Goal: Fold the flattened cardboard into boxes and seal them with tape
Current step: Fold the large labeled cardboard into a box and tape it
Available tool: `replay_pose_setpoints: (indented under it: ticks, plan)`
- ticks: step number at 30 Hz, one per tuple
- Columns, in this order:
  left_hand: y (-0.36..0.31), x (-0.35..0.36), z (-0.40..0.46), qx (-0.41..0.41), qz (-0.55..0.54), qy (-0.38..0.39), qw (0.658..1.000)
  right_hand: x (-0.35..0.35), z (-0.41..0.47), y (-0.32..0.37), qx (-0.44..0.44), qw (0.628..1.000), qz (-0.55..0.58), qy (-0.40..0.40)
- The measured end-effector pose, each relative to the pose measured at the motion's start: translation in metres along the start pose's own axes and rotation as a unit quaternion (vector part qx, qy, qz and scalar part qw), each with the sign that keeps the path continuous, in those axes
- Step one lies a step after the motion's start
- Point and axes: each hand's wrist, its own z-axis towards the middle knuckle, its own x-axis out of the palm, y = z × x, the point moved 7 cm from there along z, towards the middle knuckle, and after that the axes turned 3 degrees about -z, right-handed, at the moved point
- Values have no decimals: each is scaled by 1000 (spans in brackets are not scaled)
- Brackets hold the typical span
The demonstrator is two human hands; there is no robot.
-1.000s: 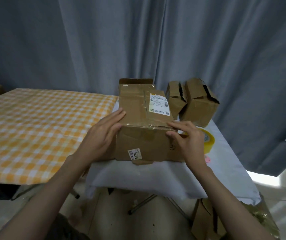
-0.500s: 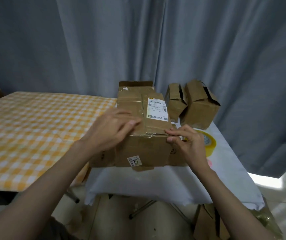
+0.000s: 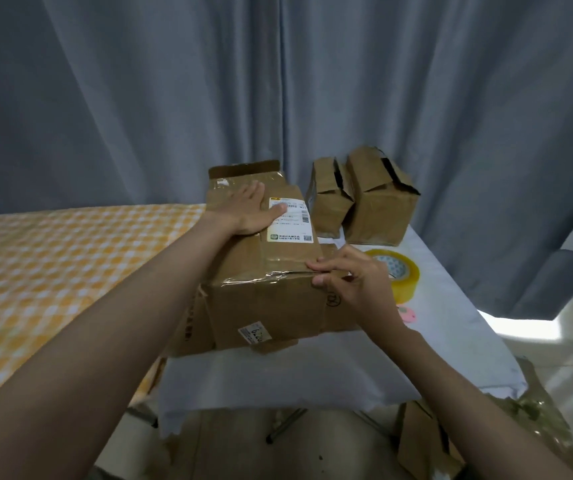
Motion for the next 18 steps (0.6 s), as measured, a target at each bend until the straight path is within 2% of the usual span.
replay_pose_setpoints:
  ticks: [3, 7, 12, 15, 18]
  plan:
    - [10, -2, 15, -28, 0, -19, 999, 2, 2, -3, 2, 1000, 4, -10]
    - [13, 0, 24, -29, -17, -92, 995, 6, 1, -3, -15, 1000, 7, -22]
    - [15, -6, 21, -14, -60, -90, 994, 6, -2, -5, -18, 999, 15, -44]
    - [32, -10, 3, -18, -78, -114, 990, 0, -8, -5, 14, 998, 21, -52]
    - [63, -12, -28, -79, -150, -160, 972, -4, -12, -5, 104, 992, 63, -38]
